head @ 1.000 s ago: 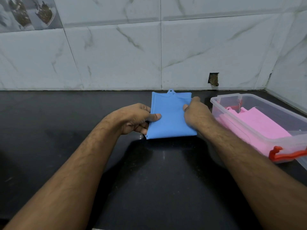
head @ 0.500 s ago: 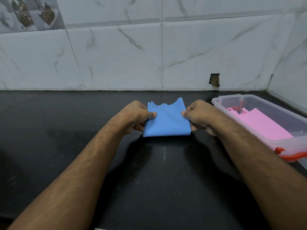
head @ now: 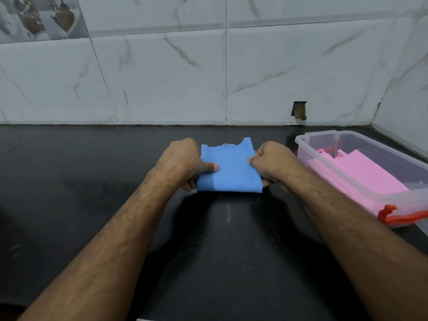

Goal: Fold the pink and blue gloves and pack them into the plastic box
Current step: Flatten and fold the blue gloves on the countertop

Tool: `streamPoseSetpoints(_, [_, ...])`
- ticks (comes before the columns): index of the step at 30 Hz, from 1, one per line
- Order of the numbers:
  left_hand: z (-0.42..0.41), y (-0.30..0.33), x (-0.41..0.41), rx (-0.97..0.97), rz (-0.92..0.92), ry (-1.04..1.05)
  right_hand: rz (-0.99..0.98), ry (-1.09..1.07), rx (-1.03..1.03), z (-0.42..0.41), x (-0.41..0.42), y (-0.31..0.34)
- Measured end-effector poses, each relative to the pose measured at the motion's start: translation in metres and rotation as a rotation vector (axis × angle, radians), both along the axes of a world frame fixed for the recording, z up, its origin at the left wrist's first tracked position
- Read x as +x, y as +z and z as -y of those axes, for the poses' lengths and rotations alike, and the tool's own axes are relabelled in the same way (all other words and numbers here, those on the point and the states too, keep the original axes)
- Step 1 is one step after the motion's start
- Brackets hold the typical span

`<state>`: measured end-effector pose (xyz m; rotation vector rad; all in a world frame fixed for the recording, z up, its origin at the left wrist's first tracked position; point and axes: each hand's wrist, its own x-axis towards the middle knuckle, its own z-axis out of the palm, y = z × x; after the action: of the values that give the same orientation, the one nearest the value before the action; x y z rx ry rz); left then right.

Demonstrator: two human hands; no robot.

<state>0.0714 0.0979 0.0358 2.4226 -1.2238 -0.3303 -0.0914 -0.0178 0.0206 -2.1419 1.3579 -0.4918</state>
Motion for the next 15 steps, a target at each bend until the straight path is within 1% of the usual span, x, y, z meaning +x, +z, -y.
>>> streamPoseSetpoints(2, [-0.0003, -0.0012, -0.0002, 0.03, -0.014, -0.008, -0.002, -0.008, 0.0, 0.001, 0.0004, -0.0017])
streamPoseSetpoints(10, [0.0024, -0.0039, 0.0013, 0.014, 0.008, -0.013, -0.052, -0.024, -0.004, 0.0002, 0.0006, -0.0004])
streamPoseSetpoints(15, [0.0037, -0.0062, 0.0034, 0.044, -0.033, -0.02, -0.214, -0.012, -0.176, 0.0, 0.0017, -0.0046])
